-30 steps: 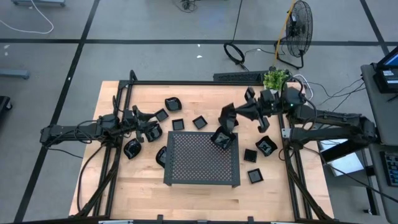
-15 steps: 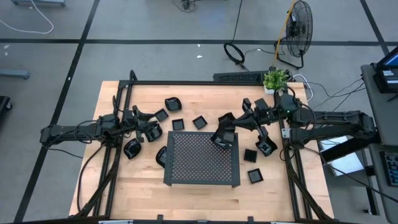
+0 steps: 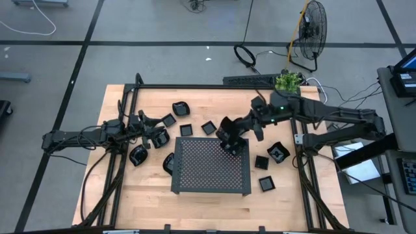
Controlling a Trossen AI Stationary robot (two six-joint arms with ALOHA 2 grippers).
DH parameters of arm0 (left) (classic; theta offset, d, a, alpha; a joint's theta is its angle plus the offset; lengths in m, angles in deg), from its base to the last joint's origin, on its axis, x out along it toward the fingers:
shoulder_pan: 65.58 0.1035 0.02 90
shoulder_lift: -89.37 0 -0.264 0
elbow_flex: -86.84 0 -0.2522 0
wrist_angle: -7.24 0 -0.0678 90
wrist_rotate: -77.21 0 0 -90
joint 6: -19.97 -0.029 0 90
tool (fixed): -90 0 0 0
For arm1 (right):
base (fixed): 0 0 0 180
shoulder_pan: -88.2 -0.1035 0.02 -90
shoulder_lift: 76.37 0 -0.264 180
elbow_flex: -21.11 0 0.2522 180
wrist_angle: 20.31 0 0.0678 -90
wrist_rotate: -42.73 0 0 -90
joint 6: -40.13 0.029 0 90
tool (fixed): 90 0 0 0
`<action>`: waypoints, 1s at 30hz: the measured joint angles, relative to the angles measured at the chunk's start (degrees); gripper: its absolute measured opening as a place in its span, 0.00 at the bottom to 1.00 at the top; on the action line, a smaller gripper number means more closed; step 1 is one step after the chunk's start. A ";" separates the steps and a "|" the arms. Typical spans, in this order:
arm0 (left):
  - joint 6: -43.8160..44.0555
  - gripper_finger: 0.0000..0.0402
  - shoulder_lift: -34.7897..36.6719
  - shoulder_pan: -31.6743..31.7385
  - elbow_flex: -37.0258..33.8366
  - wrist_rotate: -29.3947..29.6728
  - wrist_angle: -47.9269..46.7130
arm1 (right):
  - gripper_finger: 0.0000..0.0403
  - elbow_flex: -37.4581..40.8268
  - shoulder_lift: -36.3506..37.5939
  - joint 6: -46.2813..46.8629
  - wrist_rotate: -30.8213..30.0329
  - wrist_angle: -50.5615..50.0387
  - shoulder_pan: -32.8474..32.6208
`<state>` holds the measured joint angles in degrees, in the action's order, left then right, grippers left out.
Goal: Pick & Place Mini shaped plates
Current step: Stack the black distorted square plate on top of the black distorted square plate on the shelf
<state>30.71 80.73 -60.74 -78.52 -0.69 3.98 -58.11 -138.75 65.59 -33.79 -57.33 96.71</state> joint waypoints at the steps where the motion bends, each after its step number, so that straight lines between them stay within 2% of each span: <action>1: 0.02 0.44 0.02 -0.02 0.00 0.00 0.01 | 0.00 -0.91 -0.48 0.41 0.04 -2.18 0.00; 10: 0.00 0.44 0.02 -0.02 -0.01 0.00 0.02 | 0.00 -2.04 -1.36 5.77 -0.10 -14.86 0.00; 18: 0.01 0.44 -0.01 -0.02 0.01 0.00 0.02 | 0.00 -1.44 -1.30 8.98 -0.27 -15.90 -1.91; 30: 0.02 0.44 0.02 -0.02 0.01 0.00 0.02 | 0.00 -0.91 -1.32 20.33 -15.28 -16.17 -8.54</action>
<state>30.73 80.75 -60.76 -78.51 -0.69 4.00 -59.02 -140.07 85.92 -49.07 -73.50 88.17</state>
